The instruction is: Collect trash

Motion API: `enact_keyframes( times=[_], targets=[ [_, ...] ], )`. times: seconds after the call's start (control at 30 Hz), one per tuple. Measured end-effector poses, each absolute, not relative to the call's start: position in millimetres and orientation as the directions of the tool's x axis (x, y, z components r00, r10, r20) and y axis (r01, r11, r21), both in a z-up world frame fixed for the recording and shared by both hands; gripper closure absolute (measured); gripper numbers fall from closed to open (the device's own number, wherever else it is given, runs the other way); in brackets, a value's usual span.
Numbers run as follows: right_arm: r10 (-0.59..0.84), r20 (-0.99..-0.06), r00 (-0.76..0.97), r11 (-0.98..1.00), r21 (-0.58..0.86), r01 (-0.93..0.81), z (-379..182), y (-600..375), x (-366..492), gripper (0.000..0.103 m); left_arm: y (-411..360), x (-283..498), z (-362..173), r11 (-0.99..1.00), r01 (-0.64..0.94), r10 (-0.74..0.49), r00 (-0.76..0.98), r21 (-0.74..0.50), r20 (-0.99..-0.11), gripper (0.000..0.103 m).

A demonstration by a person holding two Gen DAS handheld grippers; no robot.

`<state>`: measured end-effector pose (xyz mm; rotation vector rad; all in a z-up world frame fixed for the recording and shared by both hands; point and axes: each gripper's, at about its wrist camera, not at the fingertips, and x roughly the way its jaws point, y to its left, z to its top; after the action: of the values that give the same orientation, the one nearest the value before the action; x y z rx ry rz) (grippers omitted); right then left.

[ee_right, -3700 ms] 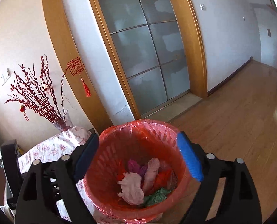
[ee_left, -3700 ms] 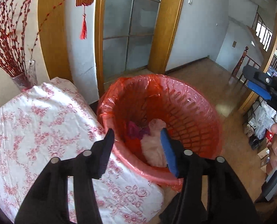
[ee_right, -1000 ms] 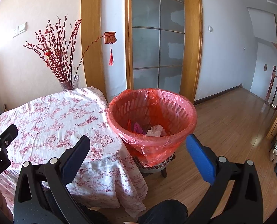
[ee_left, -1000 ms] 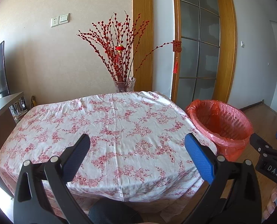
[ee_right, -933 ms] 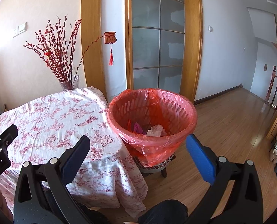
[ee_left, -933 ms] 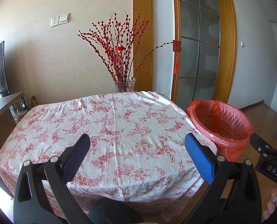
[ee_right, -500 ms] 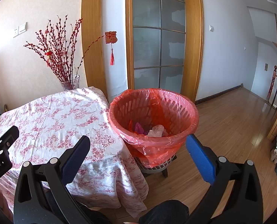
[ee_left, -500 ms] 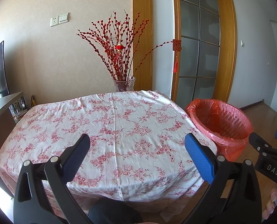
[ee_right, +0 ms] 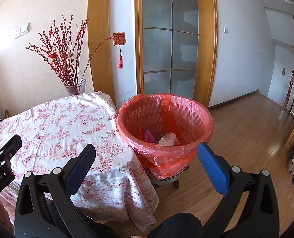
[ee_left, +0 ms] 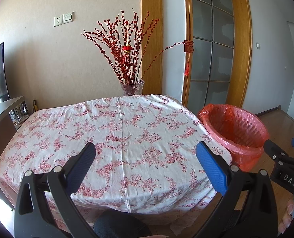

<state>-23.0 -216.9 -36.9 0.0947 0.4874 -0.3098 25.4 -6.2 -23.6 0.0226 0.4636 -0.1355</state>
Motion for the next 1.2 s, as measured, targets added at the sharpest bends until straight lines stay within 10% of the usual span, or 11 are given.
enact_keyframes(
  times=[1.2],
  targets=[
    [-0.265,-0.480,0.836,0.950,0.018,0.312,-38.6,-217.7,-20.3,0.002,-6.3,30.7,-25.9,0.991,0.137,-0.124,0.879,-0.004,-0.461,0.004]
  ],
)
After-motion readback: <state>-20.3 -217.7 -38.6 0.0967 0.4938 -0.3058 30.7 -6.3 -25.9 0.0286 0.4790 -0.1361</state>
